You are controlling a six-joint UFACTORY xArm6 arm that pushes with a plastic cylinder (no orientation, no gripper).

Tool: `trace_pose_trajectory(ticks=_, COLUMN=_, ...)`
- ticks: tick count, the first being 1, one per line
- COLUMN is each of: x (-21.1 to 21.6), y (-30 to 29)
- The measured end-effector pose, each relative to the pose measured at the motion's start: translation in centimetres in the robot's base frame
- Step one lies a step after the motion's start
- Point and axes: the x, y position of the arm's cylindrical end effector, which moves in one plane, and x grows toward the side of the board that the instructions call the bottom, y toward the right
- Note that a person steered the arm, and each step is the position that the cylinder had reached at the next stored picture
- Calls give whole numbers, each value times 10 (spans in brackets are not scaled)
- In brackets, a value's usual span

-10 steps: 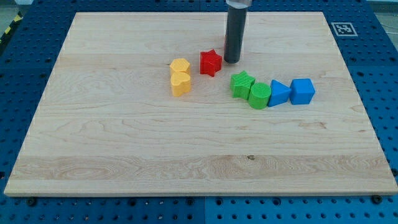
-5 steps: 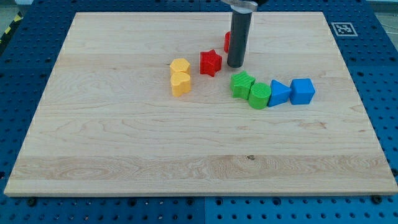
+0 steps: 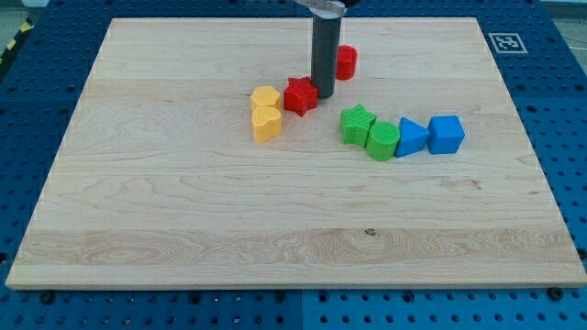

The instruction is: Keep the red star on the top right of the yellow hexagon

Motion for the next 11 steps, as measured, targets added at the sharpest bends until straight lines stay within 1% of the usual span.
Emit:
trace_pose_trajectory(ticks=1, x=9, y=4)
trace_pose_trajectory(ticks=2, x=28, y=4)
trace_pose_trajectory(ticks=3, x=29, y=5)
trace_pose_trajectory(ticks=4, x=43, y=12)
trace_pose_trajectory(ticks=5, x=67, y=12)
trace_pose_trajectory(ticks=6, x=78, y=8)
trace_pose_trajectory(ticks=7, x=61, y=-4)
trace_pose_trajectory(ticks=9, x=44, y=-7)
trace_pose_trajectory(ticks=10, x=24, y=-15)
trace_pose_trajectory(ticks=11, x=15, y=-15)
